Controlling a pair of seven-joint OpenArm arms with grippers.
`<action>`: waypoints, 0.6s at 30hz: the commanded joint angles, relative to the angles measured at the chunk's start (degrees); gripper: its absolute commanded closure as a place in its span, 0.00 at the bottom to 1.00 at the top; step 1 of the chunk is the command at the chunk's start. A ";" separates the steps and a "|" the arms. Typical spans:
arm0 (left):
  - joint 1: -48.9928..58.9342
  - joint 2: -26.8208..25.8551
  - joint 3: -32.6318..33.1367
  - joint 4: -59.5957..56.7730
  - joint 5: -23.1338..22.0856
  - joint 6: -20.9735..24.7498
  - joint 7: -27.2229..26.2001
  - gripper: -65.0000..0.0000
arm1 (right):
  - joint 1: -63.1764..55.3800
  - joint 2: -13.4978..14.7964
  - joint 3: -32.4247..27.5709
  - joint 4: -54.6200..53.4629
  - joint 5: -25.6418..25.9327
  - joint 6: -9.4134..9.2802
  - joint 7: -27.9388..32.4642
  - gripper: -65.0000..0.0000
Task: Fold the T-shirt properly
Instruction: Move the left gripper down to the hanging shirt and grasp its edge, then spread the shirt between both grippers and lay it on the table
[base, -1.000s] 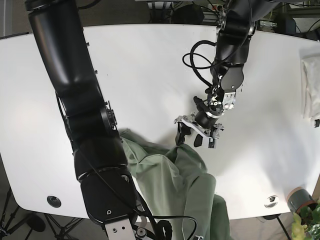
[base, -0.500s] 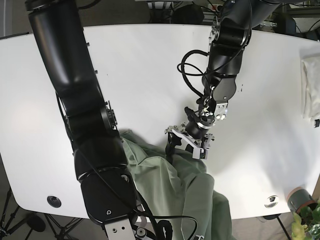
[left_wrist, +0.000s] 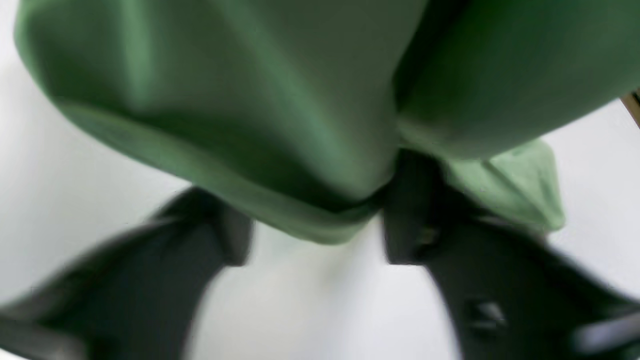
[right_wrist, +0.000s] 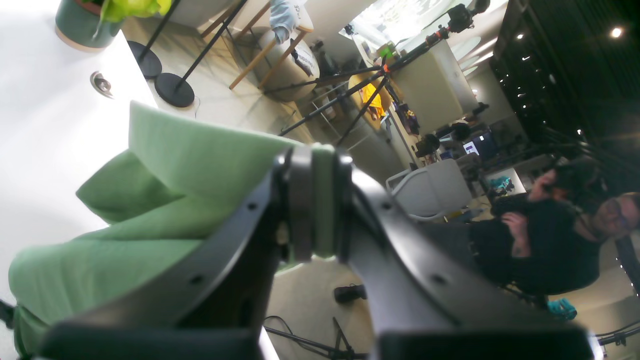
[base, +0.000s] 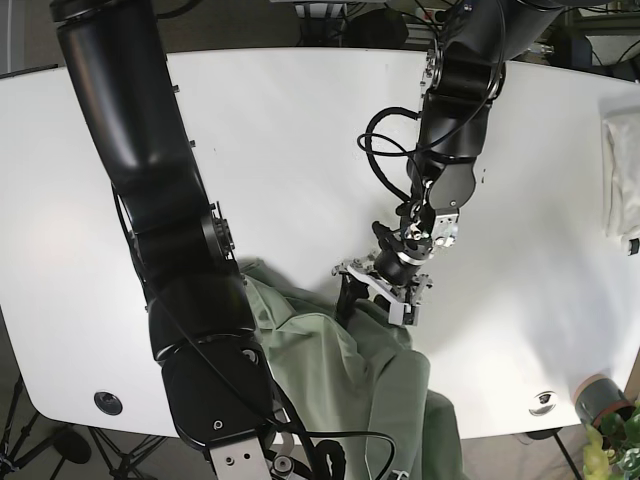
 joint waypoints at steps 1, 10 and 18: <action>-3.18 0.15 -0.08 -1.91 -0.39 -0.09 -1.32 0.74 | 2.60 -0.14 0.43 0.89 0.13 -0.97 1.63 1.00; -5.73 0.06 -0.26 -6.92 -0.74 -0.18 -1.32 1.00 | 2.60 -0.06 0.43 0.89 0.04 -0.97 1.63 1.00; -5.73 -2.31 -0.52 0.20 -0.74 0.00 -1.23 1.00 | 2.60 3.19 2.01 0.80 0.04 -0.97 1.72 1.00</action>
